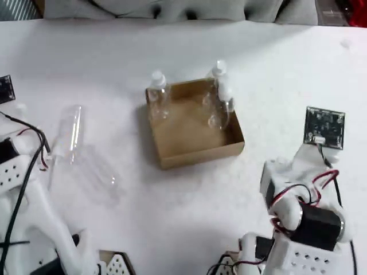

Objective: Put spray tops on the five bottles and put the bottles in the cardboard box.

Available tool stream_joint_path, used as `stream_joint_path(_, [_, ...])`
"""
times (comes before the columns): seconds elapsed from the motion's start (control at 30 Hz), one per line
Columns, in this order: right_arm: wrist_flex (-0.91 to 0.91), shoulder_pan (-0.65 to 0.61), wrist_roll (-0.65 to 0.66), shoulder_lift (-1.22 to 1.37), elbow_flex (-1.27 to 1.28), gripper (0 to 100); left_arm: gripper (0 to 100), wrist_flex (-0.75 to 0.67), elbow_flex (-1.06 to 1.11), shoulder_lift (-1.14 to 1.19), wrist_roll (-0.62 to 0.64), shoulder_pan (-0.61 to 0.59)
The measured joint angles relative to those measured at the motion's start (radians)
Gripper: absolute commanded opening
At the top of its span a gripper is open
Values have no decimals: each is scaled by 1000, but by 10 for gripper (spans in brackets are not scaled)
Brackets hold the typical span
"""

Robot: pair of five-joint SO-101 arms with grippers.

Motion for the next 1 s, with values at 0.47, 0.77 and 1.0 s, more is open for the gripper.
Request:
stream_joint_path(0.47, [-411,318,334,18,474,19,20,31,0,31,-78,109])
stream_joint_path(0.77, [-422,377,416,18,514,19,20,137,0,31,-618,229])
stream_joint_path(1.0, [-422,377,450,18,528,19,20,207,52,31,-1364,255])
